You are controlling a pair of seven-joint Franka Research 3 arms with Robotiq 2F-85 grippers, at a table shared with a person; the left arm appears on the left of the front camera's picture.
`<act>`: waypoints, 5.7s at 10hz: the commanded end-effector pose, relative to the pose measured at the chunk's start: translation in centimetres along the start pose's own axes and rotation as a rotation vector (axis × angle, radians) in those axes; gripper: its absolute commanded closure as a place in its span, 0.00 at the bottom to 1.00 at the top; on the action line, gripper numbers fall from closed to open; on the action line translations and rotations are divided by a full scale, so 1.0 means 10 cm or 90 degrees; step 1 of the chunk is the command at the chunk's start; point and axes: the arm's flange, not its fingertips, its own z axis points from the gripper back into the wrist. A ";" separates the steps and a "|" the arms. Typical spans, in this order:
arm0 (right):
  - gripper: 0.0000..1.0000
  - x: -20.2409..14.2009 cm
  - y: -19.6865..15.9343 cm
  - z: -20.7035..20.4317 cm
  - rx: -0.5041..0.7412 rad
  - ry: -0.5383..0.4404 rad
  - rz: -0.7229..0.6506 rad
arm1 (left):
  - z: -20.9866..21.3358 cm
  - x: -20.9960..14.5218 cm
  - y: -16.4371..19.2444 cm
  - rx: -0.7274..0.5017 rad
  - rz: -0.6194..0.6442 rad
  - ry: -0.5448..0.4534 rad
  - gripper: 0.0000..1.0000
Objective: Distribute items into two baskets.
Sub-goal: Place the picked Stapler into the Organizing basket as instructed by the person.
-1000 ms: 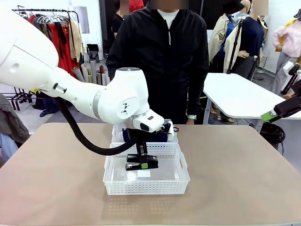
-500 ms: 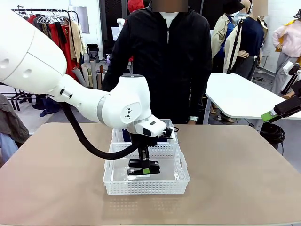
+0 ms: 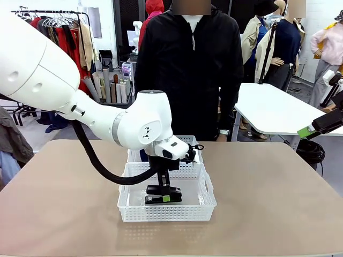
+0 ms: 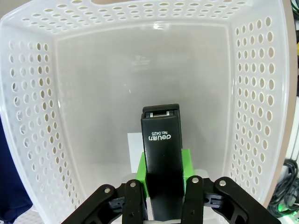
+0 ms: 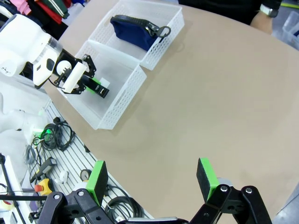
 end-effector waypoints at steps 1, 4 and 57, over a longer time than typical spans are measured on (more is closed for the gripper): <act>0.00 0.01 0.00 0.00 -0.002 -0.004 0.004 | 0.07 0.02 0.01 0.003 0.010 0.002 0.67; 0.00 0.01 0.00 0.00 -0.002 -0.004 0.004 | 0.19 -0.01 0.03 0.009 0.018 -0.008 0.07; 0.00 0.01 0.00 0.00 -0.002 -0.004 0.004 | 2.32 -4.17 -0.06 0.021 0.406 -0.494 0.00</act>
